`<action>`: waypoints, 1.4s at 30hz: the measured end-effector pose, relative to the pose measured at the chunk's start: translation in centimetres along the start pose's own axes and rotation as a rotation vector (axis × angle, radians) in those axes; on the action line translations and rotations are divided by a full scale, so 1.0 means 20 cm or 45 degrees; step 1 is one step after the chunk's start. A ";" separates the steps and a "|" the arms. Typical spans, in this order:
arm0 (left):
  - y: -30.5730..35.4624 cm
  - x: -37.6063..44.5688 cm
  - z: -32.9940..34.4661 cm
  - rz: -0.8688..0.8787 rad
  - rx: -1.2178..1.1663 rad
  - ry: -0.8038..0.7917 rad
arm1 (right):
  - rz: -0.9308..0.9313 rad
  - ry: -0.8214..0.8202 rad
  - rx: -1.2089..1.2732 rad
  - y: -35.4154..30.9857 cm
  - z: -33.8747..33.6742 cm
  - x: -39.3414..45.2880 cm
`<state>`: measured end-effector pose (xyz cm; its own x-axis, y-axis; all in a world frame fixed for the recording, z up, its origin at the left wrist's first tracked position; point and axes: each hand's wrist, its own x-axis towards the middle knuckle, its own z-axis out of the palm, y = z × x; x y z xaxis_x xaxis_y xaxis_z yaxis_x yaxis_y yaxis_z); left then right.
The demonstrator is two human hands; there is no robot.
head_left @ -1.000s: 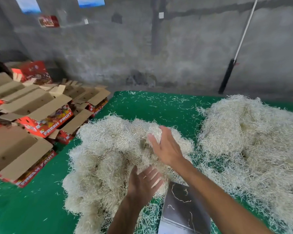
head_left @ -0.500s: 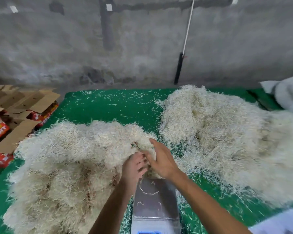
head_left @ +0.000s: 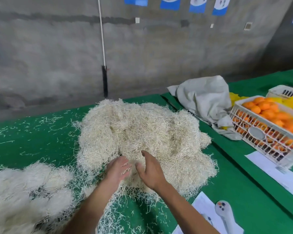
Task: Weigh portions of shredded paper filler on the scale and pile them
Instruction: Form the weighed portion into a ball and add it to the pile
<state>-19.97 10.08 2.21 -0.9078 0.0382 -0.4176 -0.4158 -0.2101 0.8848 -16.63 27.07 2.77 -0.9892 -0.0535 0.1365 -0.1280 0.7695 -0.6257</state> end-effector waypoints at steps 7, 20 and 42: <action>-0.04 0.33 0.22 0.181 0.468 0.071 | 0.051 -0.119 -0.034 0.25 0.07 0.23; -0.39 0.73 0.14 0.062 0.872 0.112 | 0.047 -0.278 -0.149 0.58 0.67 0.32; 0.08 0.04 -0.28 0.165 0.264 0.454 | -0.205 0.318 0.648 -0.21 0.31 0.04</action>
<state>-21.11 4.23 2.09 -0.8931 -0.3228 -0.3132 -0.3346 0.0113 0.9423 -17.33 19.90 0.72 -0.9156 0.0550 0.3984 -0.3542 0.3588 -0.8636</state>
